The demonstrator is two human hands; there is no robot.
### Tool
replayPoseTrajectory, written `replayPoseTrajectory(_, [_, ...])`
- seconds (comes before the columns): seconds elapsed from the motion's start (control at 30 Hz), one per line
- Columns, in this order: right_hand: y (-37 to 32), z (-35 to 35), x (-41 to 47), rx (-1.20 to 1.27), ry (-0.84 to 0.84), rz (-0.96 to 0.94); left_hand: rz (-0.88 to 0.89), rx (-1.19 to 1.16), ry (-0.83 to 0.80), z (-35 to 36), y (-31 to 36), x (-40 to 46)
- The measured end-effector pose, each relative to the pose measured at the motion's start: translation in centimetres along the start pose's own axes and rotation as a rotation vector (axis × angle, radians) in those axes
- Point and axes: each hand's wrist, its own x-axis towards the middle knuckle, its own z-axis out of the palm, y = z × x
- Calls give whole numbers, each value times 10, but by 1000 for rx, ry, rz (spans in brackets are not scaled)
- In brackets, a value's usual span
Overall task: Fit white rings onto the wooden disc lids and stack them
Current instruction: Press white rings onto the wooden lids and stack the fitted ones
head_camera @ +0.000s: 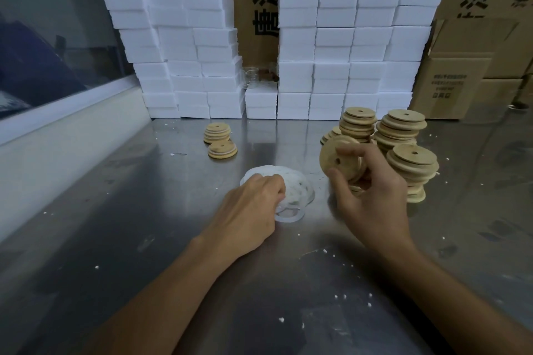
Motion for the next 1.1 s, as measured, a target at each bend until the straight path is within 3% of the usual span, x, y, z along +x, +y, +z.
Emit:
replayPoseTrajectory(0.1, [2,2,-2,3,-2,-71,34,-13,75,-2,-4,-1])
replayPoseTrajectory(0.33, [3,4,-3,46,-20,-83,103,-123,7,0,-5,-4])
replayPoseTrajectory(0.6, [1,4,-5,56,-47,-92,104,-33,-63,2,-2,-1])
replayPoseTrajectory(1.1, [3,7,-6,33,-69,-88,86,-69,-51,-3,-1,-2])
